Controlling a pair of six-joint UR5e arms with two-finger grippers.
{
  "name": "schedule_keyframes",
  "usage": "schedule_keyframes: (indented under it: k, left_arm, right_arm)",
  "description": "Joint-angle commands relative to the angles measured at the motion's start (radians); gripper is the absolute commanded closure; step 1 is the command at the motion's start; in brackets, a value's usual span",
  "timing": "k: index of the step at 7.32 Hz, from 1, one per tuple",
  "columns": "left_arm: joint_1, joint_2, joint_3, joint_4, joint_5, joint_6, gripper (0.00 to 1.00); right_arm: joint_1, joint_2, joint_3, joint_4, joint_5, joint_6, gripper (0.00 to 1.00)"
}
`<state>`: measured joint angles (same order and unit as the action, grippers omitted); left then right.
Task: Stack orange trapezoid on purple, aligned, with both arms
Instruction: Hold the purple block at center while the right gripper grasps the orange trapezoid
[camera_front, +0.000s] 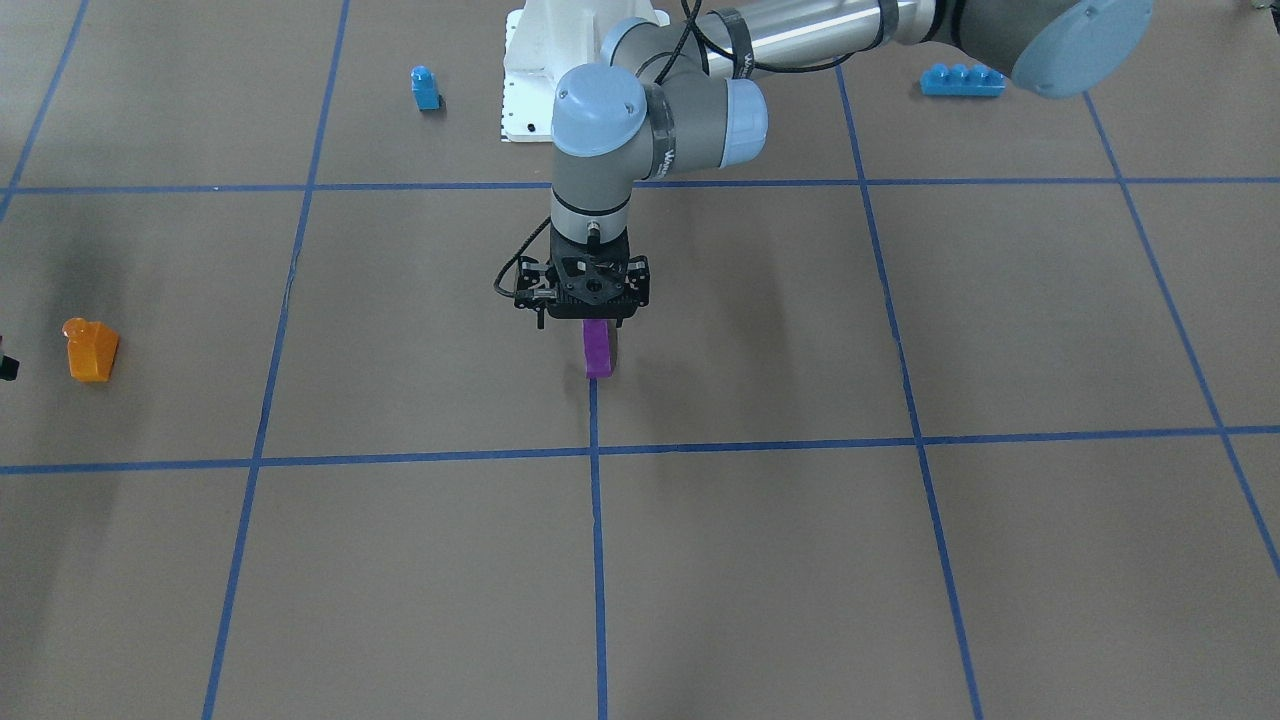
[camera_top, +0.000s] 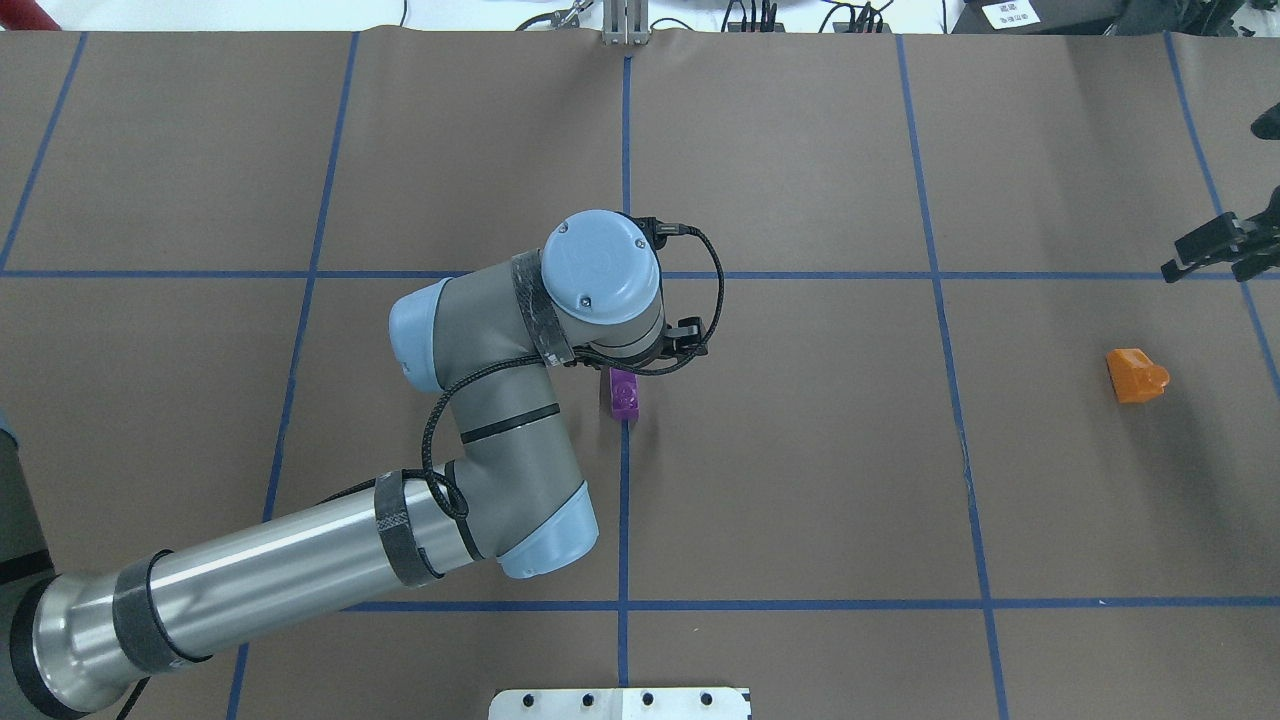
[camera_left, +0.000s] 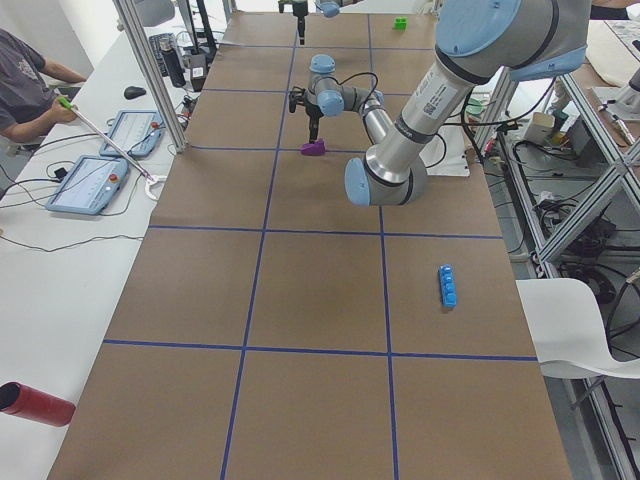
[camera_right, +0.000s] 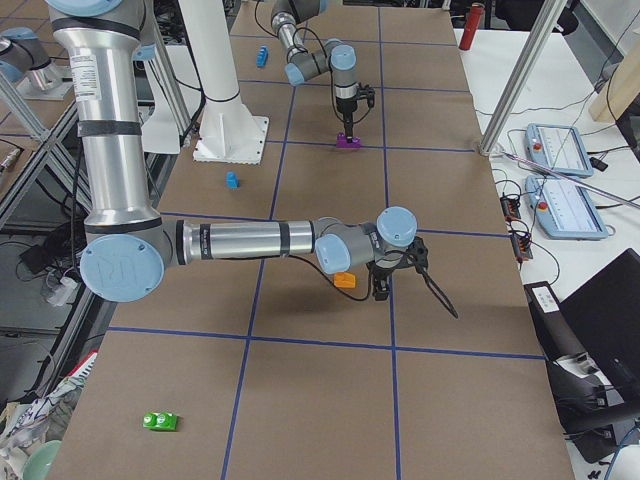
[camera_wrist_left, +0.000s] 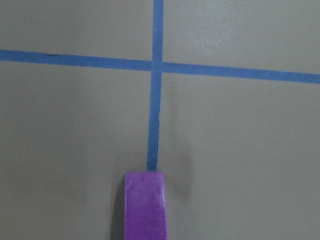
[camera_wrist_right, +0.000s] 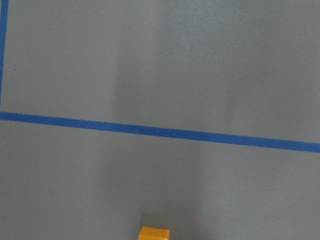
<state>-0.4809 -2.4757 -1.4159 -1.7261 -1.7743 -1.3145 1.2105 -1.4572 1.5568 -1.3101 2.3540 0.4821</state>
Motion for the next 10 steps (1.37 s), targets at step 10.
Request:
schedule_keyframes:
  k: [10]
  left_arm:
    - [-0.007,0.003,-0.029,0.0,0.018,-0.052,0.0]
  right_arm:
    - [-0.193,-0.123,0.052,0.093,-0.128,0.121,0.07]
